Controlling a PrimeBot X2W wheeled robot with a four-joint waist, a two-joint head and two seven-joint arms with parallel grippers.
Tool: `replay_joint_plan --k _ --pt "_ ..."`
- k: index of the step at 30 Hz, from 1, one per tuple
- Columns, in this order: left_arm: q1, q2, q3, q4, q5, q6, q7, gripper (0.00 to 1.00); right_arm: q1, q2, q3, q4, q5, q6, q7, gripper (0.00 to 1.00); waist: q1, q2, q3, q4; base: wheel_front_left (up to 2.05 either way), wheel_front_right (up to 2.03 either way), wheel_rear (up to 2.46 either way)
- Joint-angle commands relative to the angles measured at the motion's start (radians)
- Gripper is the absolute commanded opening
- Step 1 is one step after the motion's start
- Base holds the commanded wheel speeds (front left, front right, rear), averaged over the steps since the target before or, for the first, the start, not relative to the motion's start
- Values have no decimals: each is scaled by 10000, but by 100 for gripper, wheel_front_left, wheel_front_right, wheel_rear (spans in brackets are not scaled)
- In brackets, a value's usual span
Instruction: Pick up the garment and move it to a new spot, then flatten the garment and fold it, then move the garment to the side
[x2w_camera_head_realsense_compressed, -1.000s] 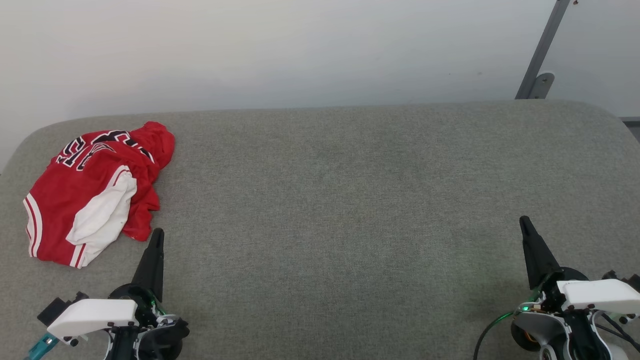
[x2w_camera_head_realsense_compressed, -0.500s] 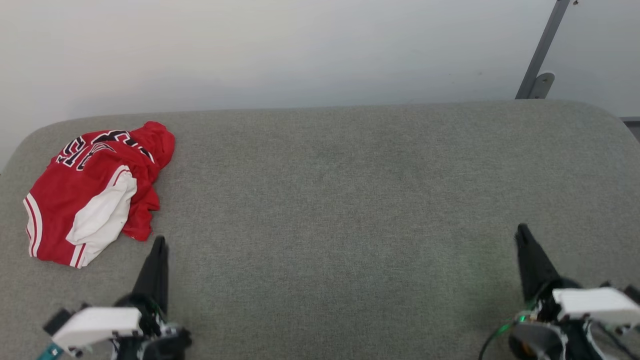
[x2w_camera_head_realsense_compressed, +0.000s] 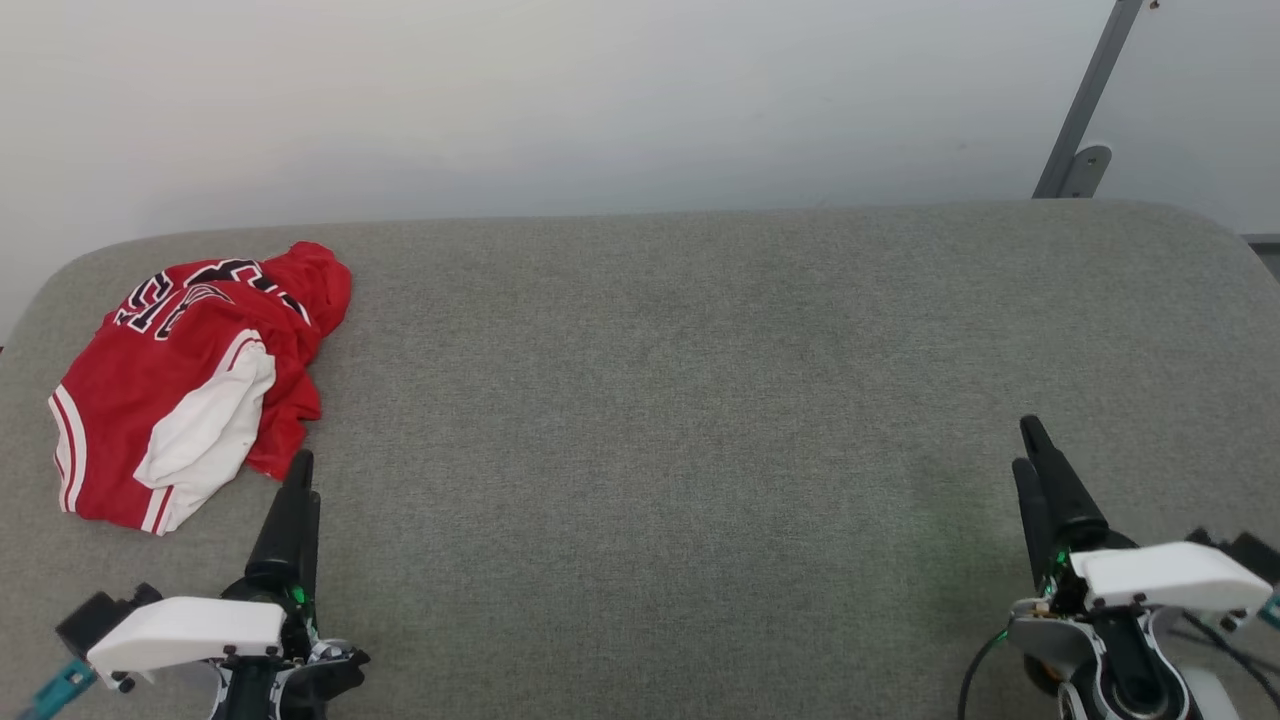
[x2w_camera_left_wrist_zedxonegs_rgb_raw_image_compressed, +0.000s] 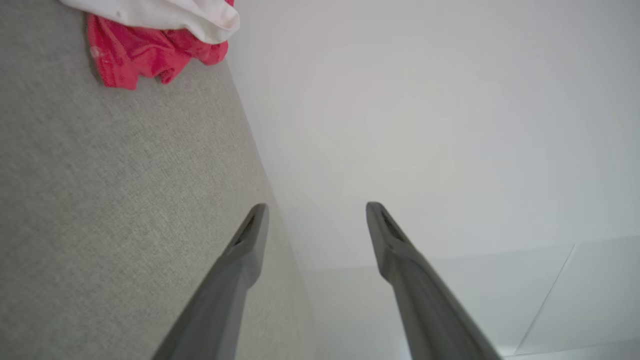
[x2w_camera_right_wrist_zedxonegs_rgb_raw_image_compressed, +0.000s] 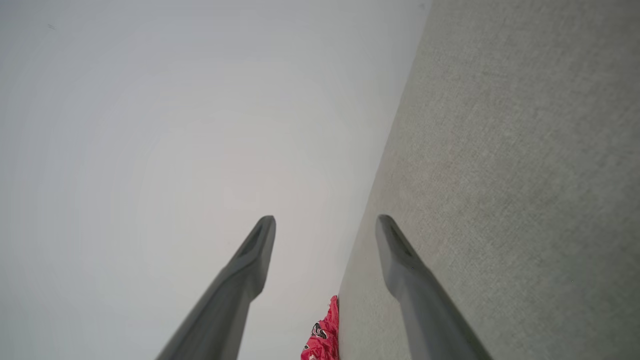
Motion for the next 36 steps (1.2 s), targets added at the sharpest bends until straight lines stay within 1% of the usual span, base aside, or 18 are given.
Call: replay_joint_plan --k 1,5,12,13,24,30,36 --pt "-391 216 -124 -130 453 0 -122 100 -448 -143 148 -37 -418 0 -134 100 0 0 0 5 0 0 0" --pt "-479 342 -101 -157 1541 10 -307 100 -655 -222 199 30 -1437 0 -320 100 0 0 7 14 0 0 0" --pt "-454 453 -117 -255 3440 85 -602 100 -789 -178 97 -31 -3644 0 -616 100 0 0 23 24 0 0 0" --pt "-454 453 -117 -255 3440 85 -602 100 -789 -178 97 -31 -3644 0 -616 100 0 0 23 24 0 0 0" --pt "-555 822 -398 -297 5890 327 -1024 100 -1024 -66 -290 253 -7270 0 -1032 100 0 0 33 61 0 0 0" --pt "-575 1038 -645 -226 6927 549 -1229 100 -1194 23 -362 473 -9036 0 -1231 100 0 0 37 74 0 0 0" --pt "-608 1209 -896 -186 7761 726 -1429 100 -1345 85 -536 639 -10387 0 -1435 100 0 0 34 94 0 0 0"
